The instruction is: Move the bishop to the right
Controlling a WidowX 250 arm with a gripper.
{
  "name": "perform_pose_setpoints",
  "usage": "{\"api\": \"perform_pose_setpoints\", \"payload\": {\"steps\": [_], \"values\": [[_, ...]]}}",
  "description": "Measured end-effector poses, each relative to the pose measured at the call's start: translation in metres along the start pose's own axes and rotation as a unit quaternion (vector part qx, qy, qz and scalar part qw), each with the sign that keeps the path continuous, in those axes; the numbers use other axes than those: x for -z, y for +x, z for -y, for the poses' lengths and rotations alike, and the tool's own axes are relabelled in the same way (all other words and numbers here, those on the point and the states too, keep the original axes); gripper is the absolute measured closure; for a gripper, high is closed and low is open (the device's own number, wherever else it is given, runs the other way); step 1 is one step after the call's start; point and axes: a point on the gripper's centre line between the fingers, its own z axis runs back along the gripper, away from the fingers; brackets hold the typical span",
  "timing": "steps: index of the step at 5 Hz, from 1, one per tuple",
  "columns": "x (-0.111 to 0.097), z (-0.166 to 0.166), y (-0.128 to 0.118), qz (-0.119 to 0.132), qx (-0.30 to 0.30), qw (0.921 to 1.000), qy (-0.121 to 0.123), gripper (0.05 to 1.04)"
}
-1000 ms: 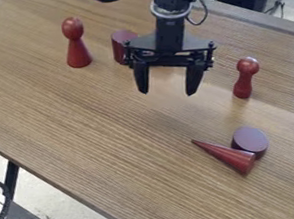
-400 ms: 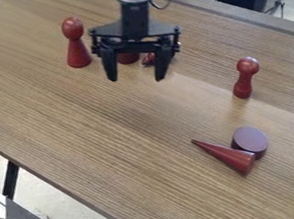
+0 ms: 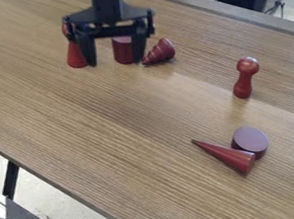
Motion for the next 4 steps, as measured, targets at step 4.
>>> {"api": "perform_pose_setpoints", "payload": {"steps": [4], "values": [[-0.003,-0.026,0.049,-0.017,-0.024,0.9996,-0.004,0.083]]}}
